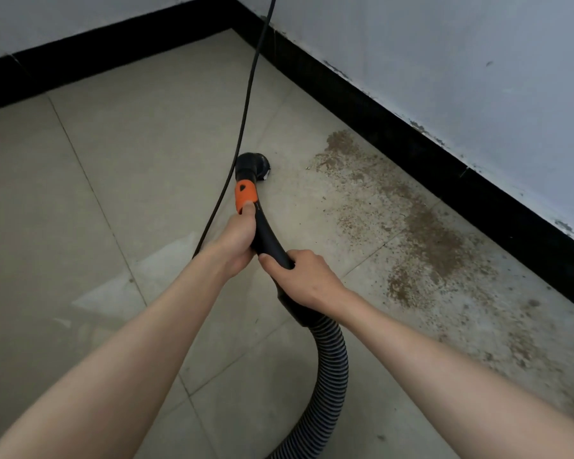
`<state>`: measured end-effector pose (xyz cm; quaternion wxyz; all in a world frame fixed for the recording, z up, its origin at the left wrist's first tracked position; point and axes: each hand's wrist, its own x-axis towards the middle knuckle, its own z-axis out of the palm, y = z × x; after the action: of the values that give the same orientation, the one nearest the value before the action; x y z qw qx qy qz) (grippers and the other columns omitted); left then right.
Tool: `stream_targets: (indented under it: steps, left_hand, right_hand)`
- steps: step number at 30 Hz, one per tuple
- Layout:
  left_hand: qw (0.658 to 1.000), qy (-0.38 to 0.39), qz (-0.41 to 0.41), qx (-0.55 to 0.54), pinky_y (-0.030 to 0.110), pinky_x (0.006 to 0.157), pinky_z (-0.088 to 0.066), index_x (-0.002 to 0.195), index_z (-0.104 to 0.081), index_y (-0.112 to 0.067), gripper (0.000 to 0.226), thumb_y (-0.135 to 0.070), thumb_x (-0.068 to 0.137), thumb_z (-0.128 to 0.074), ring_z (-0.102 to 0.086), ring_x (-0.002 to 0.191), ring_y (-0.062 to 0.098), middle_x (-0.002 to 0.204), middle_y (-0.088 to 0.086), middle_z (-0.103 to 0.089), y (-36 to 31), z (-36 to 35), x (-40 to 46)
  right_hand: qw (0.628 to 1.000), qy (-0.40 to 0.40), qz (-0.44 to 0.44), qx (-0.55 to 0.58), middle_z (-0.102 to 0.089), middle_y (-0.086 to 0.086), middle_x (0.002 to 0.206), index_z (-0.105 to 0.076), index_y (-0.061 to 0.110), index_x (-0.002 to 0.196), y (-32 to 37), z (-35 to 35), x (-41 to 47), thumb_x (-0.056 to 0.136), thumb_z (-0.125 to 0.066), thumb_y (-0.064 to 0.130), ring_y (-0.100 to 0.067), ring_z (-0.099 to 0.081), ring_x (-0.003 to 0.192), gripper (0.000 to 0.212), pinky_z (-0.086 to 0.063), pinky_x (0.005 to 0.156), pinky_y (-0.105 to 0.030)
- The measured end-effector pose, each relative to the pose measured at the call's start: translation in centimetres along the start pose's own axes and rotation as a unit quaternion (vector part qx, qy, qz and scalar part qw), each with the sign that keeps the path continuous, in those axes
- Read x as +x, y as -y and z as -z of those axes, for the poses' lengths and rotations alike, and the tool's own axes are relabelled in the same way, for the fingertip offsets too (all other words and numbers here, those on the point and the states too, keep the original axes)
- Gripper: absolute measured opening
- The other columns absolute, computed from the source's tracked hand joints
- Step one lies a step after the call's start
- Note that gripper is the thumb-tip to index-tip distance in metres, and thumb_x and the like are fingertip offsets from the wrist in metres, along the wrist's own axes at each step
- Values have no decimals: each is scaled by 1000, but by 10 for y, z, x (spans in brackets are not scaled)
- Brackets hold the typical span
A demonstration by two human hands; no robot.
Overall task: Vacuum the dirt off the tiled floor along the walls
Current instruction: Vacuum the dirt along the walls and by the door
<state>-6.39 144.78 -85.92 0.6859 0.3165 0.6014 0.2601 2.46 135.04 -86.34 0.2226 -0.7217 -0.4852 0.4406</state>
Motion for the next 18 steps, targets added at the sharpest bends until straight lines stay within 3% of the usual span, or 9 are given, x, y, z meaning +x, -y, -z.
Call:
stream_targets:
  steps: [4,7,13,18]
  left_hand:
    - [999,4,16,-32,30,80,-43,123,-42,-2,41,-37,103,-33,-55,86,17,96,6,-55,15,-1,-23]
    - [999,13,35,-40,32,85,-40,134,-38,-1,48,-37,103,-33,-53,101,23,112,11,-54,18,-1,-37]
    - [999,3,30,-41,32,85,-40,134,-38,-2,48,-38,102,-34,-52,98,22,105,8,-54,14,-11,-47]
    - [999,-14,-16,27,30,83,-41,131,-39,0,44,-32,104,-29,-51,95,22,92,6,-53,4,-22,-29]
  right_hand:
    - [1000,1,-2,-21,-63,2,68,-51,23,65,-6,2,-28,87,-50,63,-22,-66,70,46,-50,63,-32]
    - [999,0,-7,-39,-63,1,70,-50,24,64,-6,4,-41,87,-49,64,-27,-67,77,46,-51,69,-35]
    - [998,0,-15,-58,-68,-5,85,-49,24,67,0,14,-43,87,-49,65,-29,-67,85,46,-54,77,-36]
    - [999,-3,-13,-46,-68,-7,89,-49,24,69,1,17,-21,89,-47,64,-31,-67,87,45,-52,77,-37]
